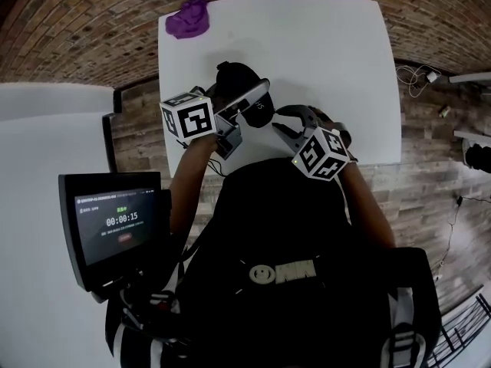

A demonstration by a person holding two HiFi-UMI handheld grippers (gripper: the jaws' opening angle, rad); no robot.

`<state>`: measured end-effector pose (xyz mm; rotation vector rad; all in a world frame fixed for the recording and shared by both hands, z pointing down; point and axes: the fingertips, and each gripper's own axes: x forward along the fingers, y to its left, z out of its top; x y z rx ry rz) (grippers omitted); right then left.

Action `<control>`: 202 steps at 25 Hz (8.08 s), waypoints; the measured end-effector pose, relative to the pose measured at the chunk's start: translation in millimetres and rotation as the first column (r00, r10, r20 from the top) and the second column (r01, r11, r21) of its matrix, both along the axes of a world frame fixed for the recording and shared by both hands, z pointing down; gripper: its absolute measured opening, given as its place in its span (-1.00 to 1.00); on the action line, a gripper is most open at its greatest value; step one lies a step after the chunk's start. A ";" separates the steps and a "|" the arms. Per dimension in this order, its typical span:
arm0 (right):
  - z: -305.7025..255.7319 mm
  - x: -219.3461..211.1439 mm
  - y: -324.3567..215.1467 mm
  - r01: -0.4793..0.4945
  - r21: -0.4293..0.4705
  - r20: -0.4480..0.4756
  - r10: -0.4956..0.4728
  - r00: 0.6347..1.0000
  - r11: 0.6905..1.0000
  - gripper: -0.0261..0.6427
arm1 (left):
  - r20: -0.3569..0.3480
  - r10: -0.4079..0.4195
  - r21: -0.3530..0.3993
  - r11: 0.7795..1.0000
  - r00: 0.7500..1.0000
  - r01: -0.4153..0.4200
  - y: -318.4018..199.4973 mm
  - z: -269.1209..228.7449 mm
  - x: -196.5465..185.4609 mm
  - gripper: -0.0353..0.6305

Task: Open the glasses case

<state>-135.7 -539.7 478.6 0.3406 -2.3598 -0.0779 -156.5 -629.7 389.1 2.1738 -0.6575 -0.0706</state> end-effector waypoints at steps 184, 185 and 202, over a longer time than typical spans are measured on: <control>-66.4 46.6 -84.3 0.137 0.541 -0.253 0.005 0.967 0.830 -0.89 | 0.293 0.303 0.054 0.942 0.907 -0.332 51.2 26.8 16.0 -0.08; -65.1 44.5 -80.4 0.186 0.547 -0.290 -0.024 0.957 0.816 -0.89 | 0.321 0.324 0.050 0.933 0.890 -0.357 54.0 29.4 16.1 -0.08; -84.5 38.9 -28.2 0.329 0.291 -0.129 -0.304 0.944 0.898 -0.12 | 0.183 0.387 -0.009 0.920 0.904 -0.392 51.2 27.3 18.4 -0.07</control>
